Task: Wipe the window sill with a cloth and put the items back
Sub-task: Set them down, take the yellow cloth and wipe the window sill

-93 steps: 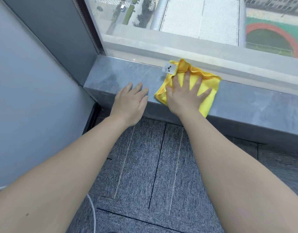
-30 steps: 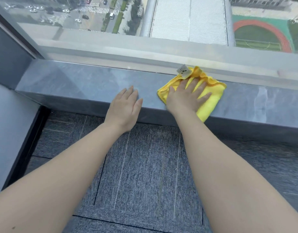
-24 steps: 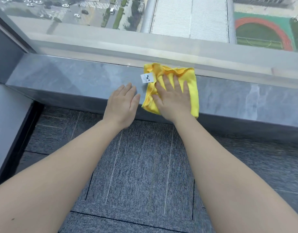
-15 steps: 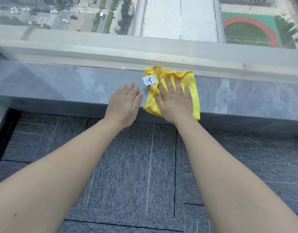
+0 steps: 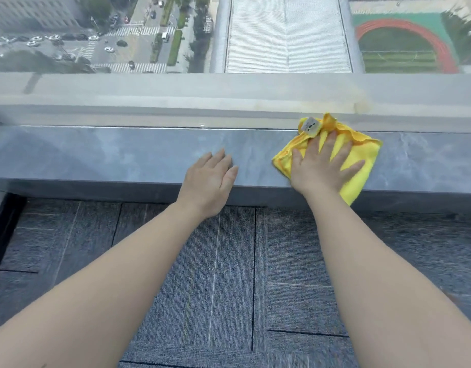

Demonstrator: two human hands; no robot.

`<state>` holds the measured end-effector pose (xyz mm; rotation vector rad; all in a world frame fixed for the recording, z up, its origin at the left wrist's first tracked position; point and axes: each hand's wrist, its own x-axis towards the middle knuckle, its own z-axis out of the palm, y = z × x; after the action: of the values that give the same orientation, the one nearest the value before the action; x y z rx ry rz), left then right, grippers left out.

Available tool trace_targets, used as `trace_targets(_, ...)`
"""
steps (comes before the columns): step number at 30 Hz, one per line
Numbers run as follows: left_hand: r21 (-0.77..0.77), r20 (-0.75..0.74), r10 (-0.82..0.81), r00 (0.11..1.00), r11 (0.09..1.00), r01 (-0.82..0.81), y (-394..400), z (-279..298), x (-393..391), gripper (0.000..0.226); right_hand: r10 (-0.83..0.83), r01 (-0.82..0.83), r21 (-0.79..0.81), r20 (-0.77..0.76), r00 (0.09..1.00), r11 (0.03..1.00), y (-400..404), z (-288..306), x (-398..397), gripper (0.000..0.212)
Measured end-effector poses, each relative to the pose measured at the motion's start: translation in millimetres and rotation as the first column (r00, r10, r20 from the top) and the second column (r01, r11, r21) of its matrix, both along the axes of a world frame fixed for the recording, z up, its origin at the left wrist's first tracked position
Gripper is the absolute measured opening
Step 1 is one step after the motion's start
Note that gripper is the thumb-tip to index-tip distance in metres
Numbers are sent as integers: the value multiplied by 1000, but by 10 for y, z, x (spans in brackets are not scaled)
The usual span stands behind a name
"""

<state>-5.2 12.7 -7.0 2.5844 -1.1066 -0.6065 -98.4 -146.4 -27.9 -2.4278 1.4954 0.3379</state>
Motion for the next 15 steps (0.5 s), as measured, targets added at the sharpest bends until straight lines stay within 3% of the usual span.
trace_targets(2, 30, -39, 36, 999, 999, -34, 24, 18, -3, 51, -33, 32, 40, 3, 999, 999, 77, 25, 128, 60)
trace_targets(4, 55, -72, 48, 996, 998, -44, 55, 37, 0, 58, 14, -15, 57, 11, 1000, 998, 167, 46, 220, 58)
trace_targets(10, 27, -22, 20, 1000, 999, -19, -29, -11, 87, 76, 437, -444, 62, 94, 894, 894, 336, 70, 213, 50)
trace_targets(12, -10, -23, 10, 1000, 1000, -11, -92, -15, 108, 88, 444, -450, 101, 74, 893, 887, 301, 111, 159, 49)
trace_targets(15, -10, -59, -67, 996, 998, 67, -171, 25, 73, 76, 360, -361, 144, 32, 932, 922, 254, 142, 13, 52)
